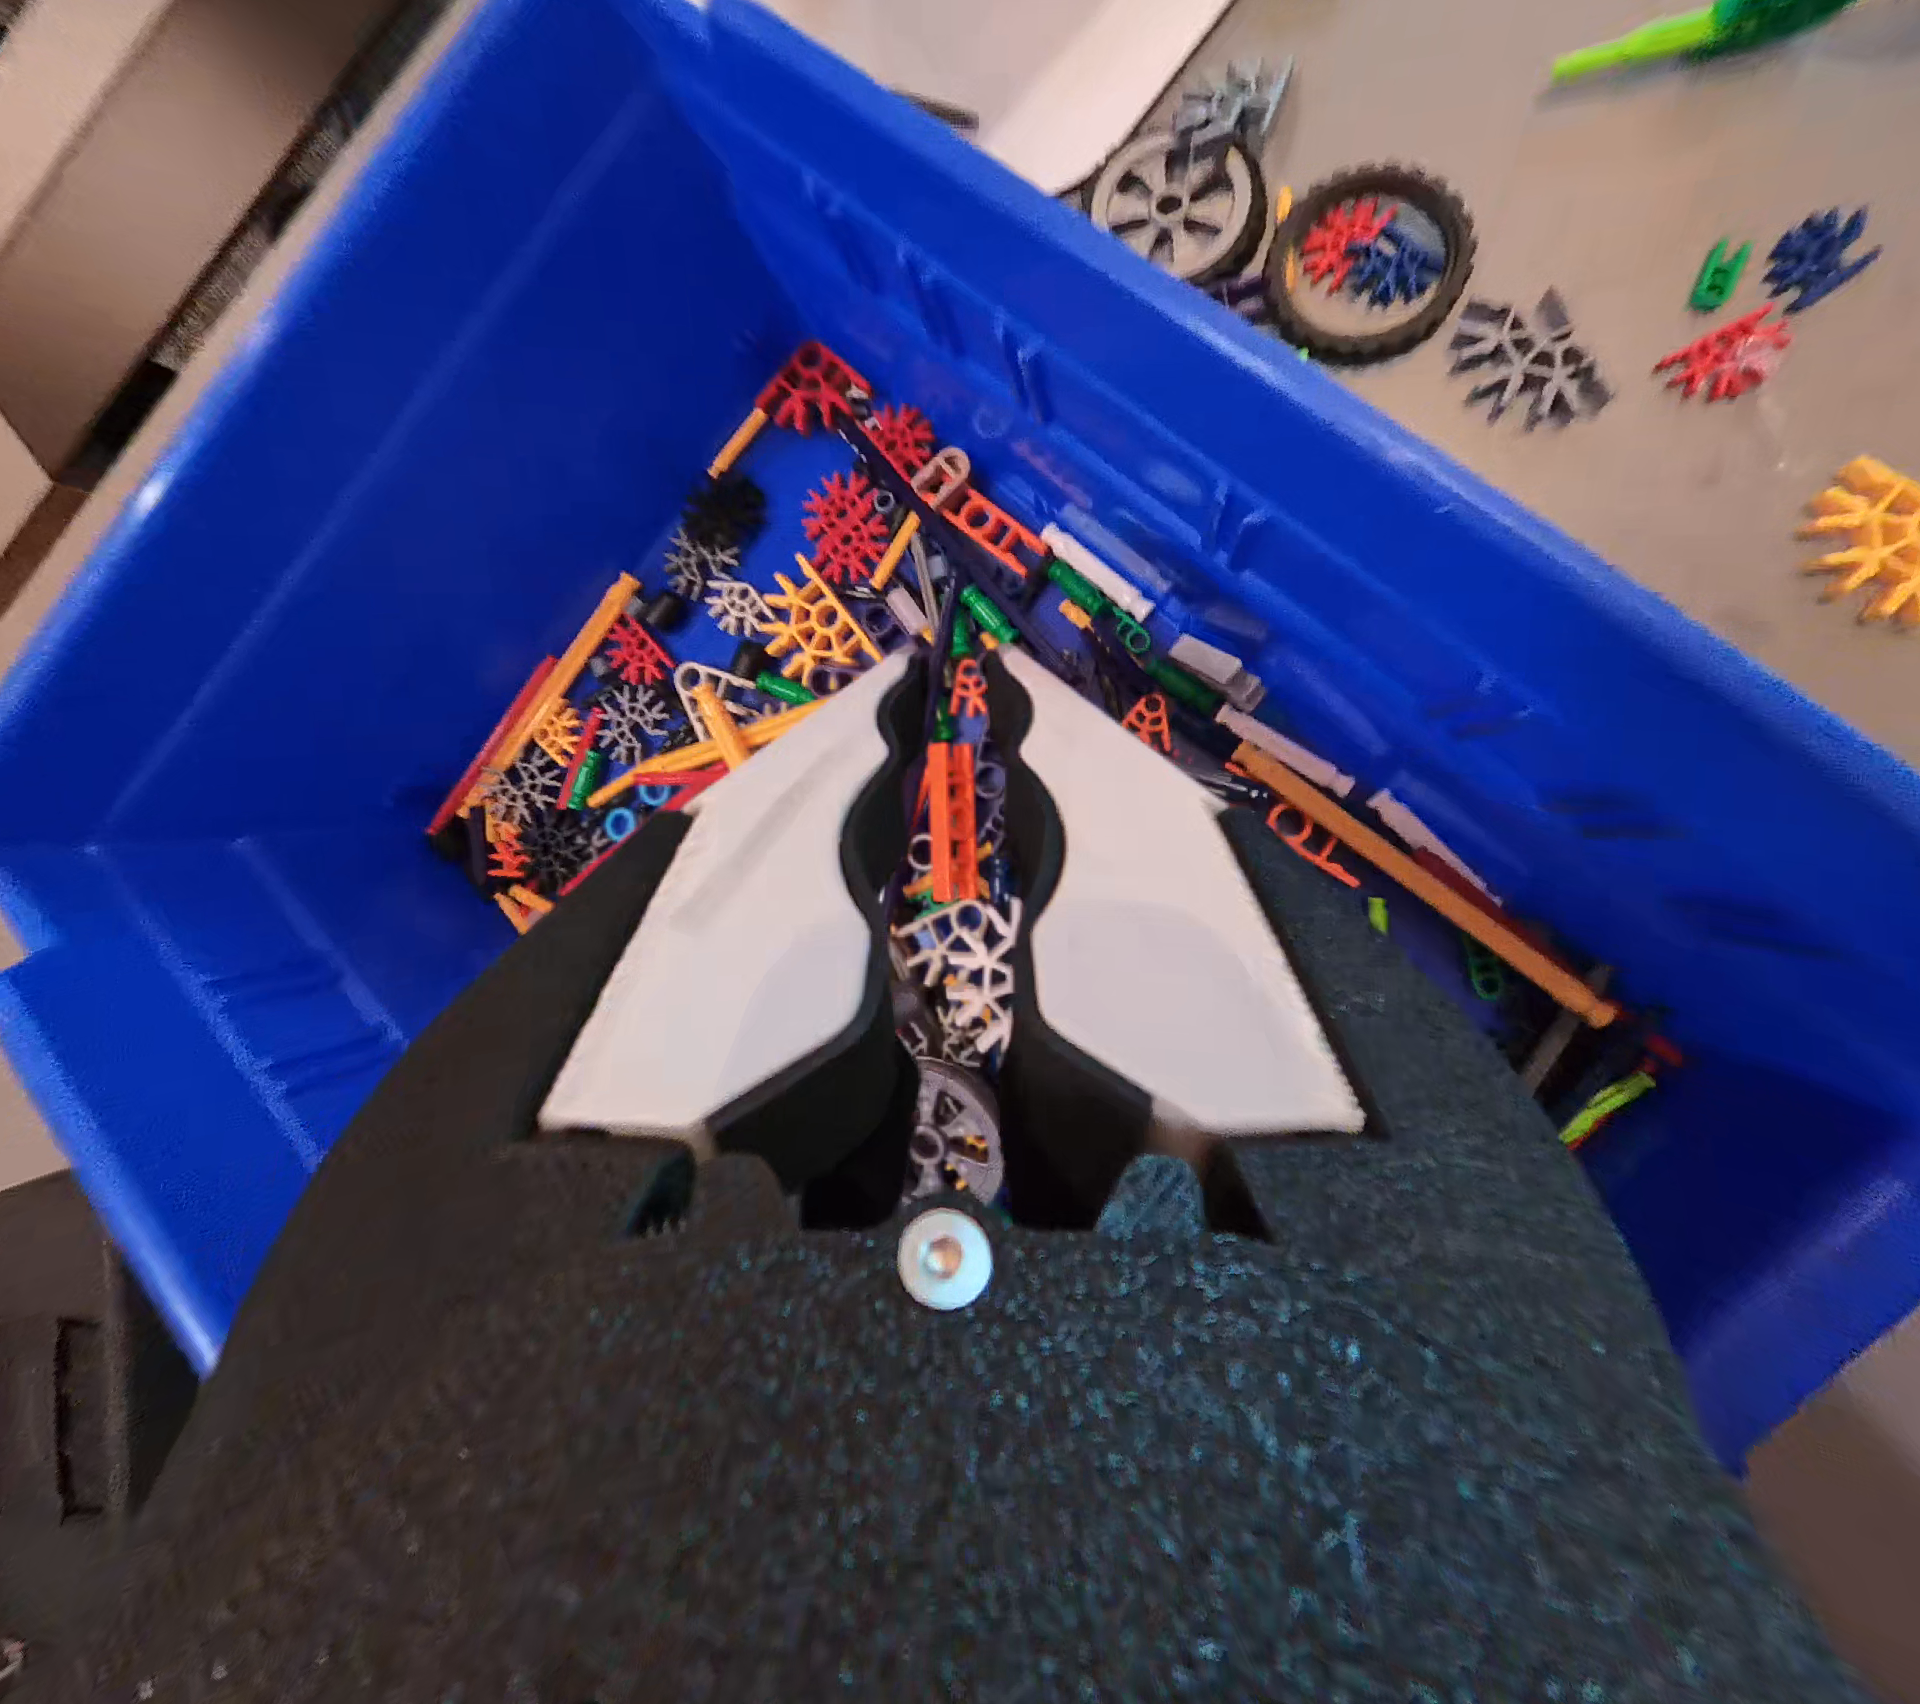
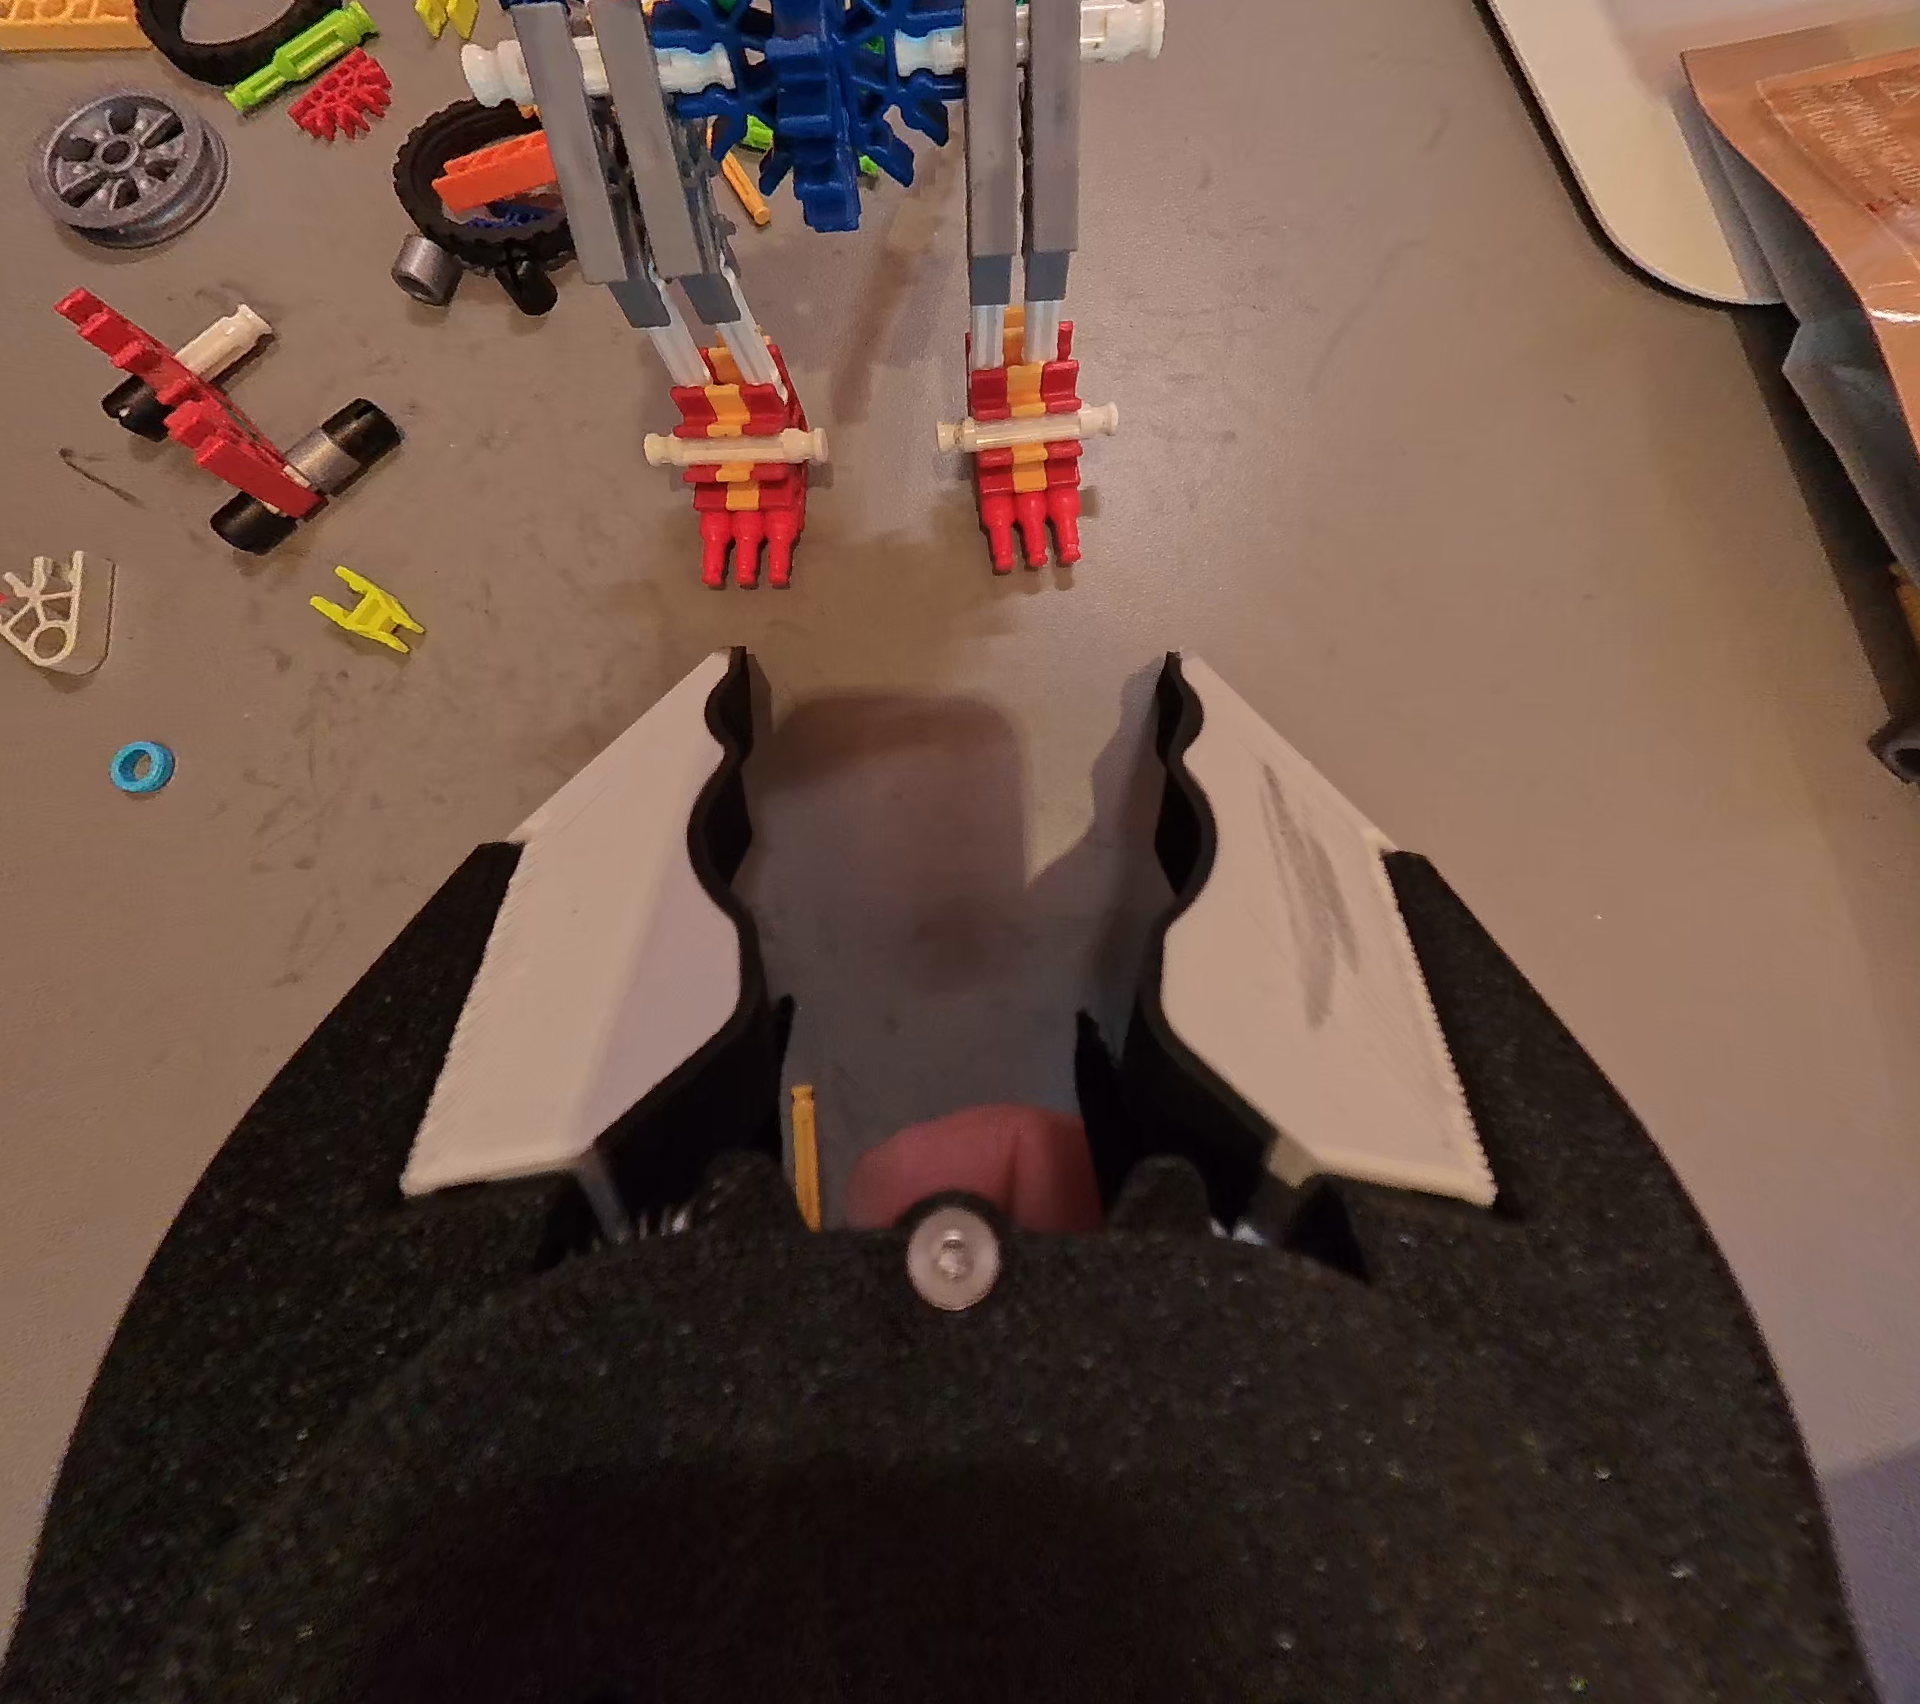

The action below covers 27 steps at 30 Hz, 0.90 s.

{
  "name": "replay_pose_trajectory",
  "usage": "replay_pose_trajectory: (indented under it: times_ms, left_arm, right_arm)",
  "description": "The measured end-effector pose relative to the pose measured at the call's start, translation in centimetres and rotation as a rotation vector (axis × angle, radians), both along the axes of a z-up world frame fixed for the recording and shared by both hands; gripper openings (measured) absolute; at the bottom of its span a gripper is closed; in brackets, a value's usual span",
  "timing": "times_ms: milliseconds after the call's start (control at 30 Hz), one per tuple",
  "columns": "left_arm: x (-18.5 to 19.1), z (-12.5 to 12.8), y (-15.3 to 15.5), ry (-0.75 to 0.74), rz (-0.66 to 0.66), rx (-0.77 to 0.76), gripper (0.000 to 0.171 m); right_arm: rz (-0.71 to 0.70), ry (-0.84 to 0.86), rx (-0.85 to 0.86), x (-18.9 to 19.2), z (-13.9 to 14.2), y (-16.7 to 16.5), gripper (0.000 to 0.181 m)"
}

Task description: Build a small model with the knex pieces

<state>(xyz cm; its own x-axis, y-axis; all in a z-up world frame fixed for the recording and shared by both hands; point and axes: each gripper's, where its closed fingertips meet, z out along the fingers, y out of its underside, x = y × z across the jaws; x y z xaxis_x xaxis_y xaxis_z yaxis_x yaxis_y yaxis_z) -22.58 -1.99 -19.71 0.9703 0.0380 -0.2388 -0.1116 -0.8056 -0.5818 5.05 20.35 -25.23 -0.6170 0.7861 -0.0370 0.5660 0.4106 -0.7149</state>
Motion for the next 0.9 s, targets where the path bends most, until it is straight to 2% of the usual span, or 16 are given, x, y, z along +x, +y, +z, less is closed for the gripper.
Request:
replay_pose_trajectory:
  times_ms: [167,533,767,900]
  left_arm:
    - [0.2,-2.3,-0.5,-0.018,-0.016,-0.091,0.009]
    - [1.6,-2.7,-2.6,-0.074,-0.061,-0.192,0.017]
    - [1.5,-4.9,-3.8,-0.079,-0.052,-0.293,0.025]
    - [2.5,-4.9,-4.2,-0.114,-0.088,-0.313,0.021]
  right_arm:
    - [0.0,0.001,0.001,0.0,0.0,0.0,0.078]
    - [0.0,0.001,0.002,0.0,0.0,0.0,0.079]
    - [0.0,0.001,0.001,0.0,0.0,0.0,0.079]
    - [0.0,0.002,0.004,0.0,0.0,0.0,0.079]
